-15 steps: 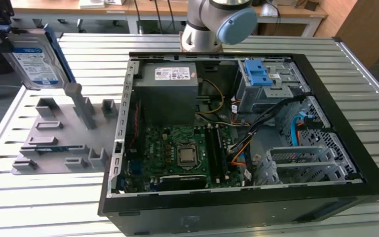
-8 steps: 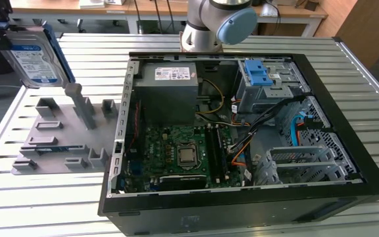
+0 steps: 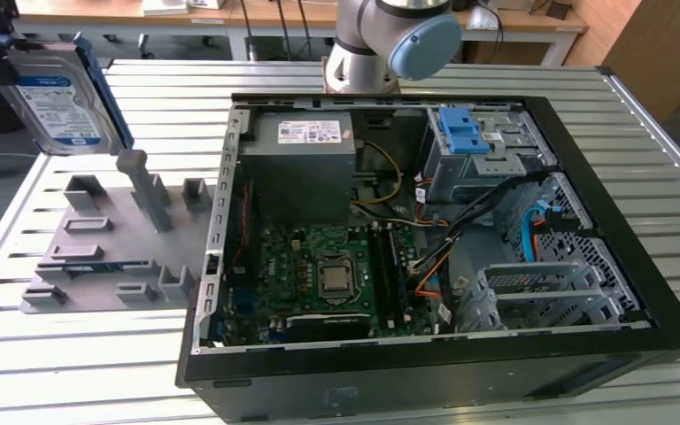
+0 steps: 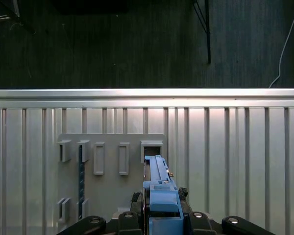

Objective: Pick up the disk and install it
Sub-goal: 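Pick up the disk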

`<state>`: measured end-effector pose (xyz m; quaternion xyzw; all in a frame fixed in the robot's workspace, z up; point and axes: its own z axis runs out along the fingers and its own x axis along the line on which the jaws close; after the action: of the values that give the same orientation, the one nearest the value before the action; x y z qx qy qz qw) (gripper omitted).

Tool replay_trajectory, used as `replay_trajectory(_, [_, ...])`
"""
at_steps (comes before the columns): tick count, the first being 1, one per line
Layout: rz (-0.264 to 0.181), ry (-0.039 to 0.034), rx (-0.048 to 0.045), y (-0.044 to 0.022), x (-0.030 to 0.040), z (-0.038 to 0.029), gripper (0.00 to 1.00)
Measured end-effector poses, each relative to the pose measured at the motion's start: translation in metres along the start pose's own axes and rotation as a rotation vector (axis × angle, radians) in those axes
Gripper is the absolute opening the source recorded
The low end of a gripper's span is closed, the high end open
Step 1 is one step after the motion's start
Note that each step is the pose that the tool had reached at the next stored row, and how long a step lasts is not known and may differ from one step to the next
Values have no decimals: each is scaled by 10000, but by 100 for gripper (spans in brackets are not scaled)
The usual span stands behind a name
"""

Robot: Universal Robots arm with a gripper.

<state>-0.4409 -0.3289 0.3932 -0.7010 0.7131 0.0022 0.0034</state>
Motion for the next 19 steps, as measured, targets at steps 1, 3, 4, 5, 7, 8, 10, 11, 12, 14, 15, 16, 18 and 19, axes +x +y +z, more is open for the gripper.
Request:
replay_trajectory(1, [0,0,0,0,0,-8,37])
replay_trajectory(3, [0,0,1,0,0,-21,37])
replay_trajectory(4, [0,0,1,0,0,-29,37])
replay_trajectory(5, [-1,0,1,0,0,-36,37])
replay_trajectory(7, [0,0,1,0,0,-52,37])
replay_trajectory(8, [0,0,1,0,0,-60,37])
replay_trajectory(10, [0,-1,2,0,-1,-75,37])
replay_trajectory(11, [-1,-1,2,0,0,-83,37])
replay_trajectory(12, [0,0,1,0,-1,-91,37])
replay_trajectory(14, [0,-1,2,0,-1,-105,37])
replay_trajectory(15, [0,-1,1,0,-1,-112,37])
replay_trajectory(16, [0,0,2,0,-1,-119,37])
replay_trajectory(18, [0,0,1,0,-1,-134,37])
replay_trajectory(19, [0,0,1,0,-1,-142,37])
